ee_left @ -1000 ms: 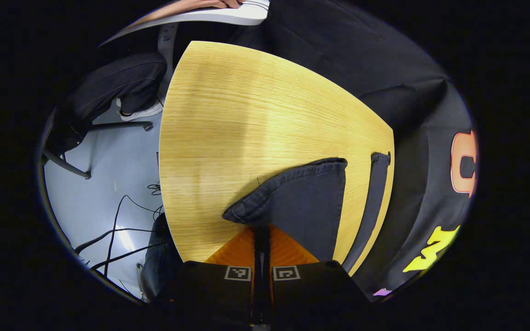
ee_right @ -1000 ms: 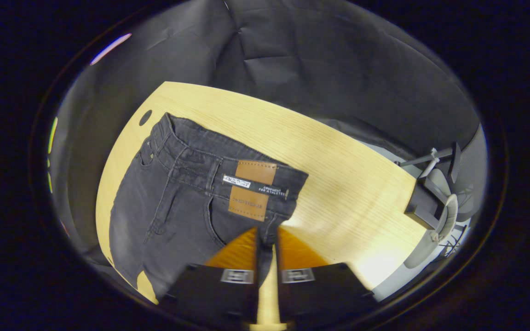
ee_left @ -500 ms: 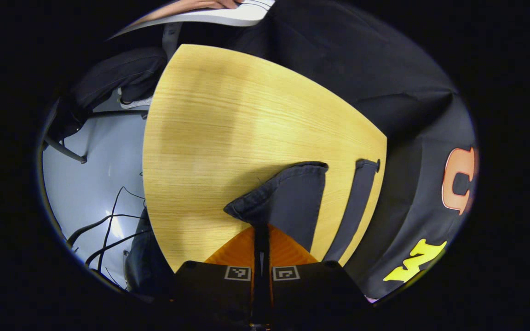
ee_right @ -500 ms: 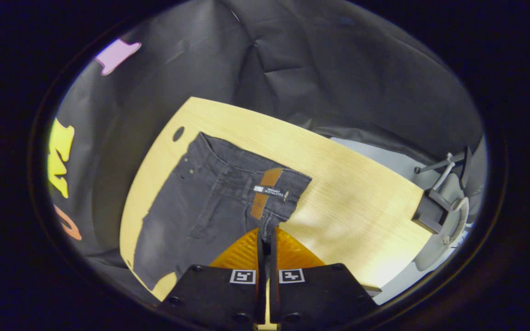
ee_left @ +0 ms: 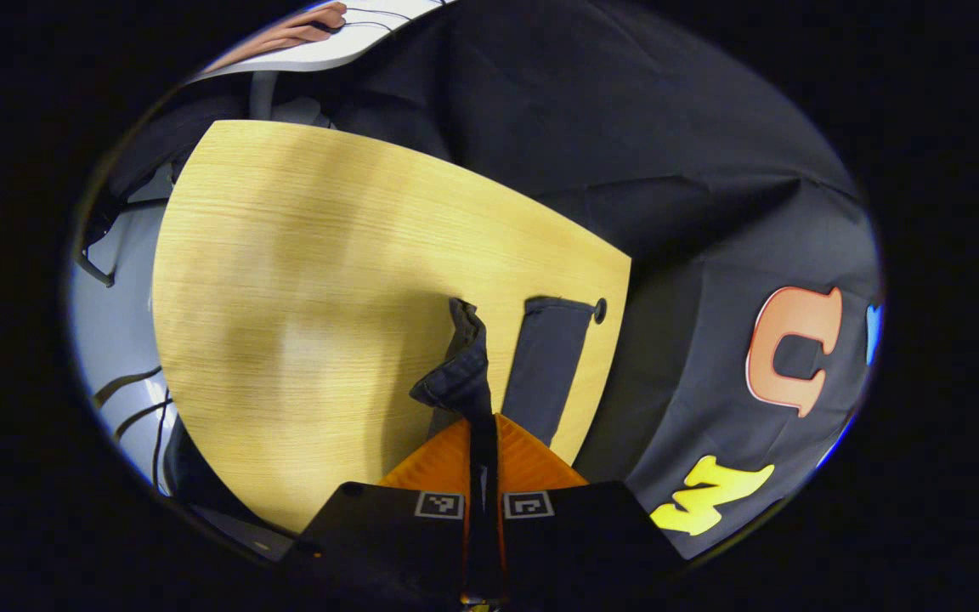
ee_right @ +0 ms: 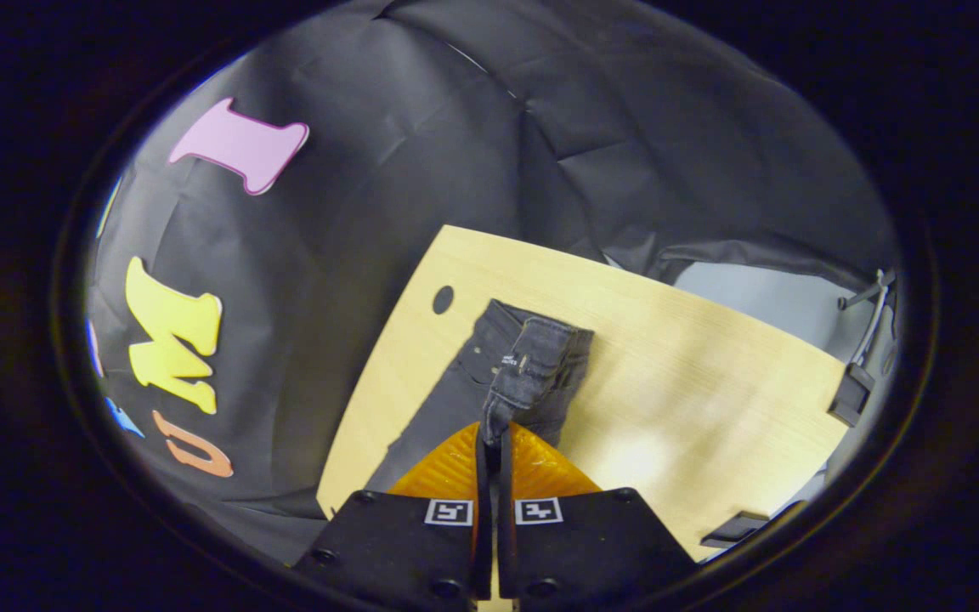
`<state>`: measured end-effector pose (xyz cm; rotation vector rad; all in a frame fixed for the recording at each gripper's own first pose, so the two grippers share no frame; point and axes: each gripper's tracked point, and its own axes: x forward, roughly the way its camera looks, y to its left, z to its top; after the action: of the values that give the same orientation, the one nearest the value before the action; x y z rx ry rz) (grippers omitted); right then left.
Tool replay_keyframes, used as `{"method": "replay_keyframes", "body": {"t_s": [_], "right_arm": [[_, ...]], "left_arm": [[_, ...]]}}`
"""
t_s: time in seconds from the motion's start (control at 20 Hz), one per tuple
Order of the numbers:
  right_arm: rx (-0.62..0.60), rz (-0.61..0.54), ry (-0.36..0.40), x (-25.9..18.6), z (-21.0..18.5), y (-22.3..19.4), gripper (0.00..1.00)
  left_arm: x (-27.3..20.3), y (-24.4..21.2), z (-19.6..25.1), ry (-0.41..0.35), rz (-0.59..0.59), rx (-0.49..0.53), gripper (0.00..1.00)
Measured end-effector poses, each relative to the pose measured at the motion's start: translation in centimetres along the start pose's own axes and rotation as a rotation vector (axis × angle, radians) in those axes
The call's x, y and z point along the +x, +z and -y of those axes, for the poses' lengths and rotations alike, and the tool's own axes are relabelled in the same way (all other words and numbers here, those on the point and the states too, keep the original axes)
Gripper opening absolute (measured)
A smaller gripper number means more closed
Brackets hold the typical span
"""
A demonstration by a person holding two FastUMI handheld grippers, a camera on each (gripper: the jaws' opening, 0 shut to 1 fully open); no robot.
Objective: Grasp the waist and the cuffs of the jeans and fold them to make the two legs overlap; first hold the waist and fold one-third of the jeans toward the cuffs, then hold the cuffs and fold the remaining one-third in the same direction to finish folding.
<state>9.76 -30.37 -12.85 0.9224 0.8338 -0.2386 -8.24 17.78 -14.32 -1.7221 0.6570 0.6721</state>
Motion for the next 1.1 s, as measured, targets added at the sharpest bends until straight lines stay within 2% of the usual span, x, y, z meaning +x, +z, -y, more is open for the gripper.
{"method": "replay_keyframes", "body": {"t_s": [0.3, 0.4, 0.5, 0.6, 0.7, 1.1], "right_arm": [[0.071, -0.011, 0.076, 3.5, -3.4, 2.2, 0.04], [0.087, -0.013, 0.099, 5.6, -3.9, 2.6, 0.04], [0.099, -0.007, 0.106, 7.1, -4.3, 3.3, 0.04], [0.095, -0.005, 0.104, 8.8, -4.9, 3.4, 0.0], [0.08, -0.001, 0.1, 10.2, -5.5, 3.7, 0.04], [0.051, 0.007, 0.072, 16.0, -5.7, 4.5, 0.04]], "left_arm": [[5.4, -0.2, 6.1, -0.016, -0.007, -0.02, 0.03], [7.5, -0.1, 8.0, -0.04, 0.009, -0.013, 0.04], [9.5, 0.0, 8.9, -0.028, 0.029, 0.008, 0.03], [11.4, 0.3, 9.6, 0.002, 0.041, 0.04, 0.03], [13.2, 0.6, 10.7, 0.016, 0.044, 0.069, 0.03], [21.6, 0.3, 13.6, 0.045, 0.01, 0.185, 0.03]]}}
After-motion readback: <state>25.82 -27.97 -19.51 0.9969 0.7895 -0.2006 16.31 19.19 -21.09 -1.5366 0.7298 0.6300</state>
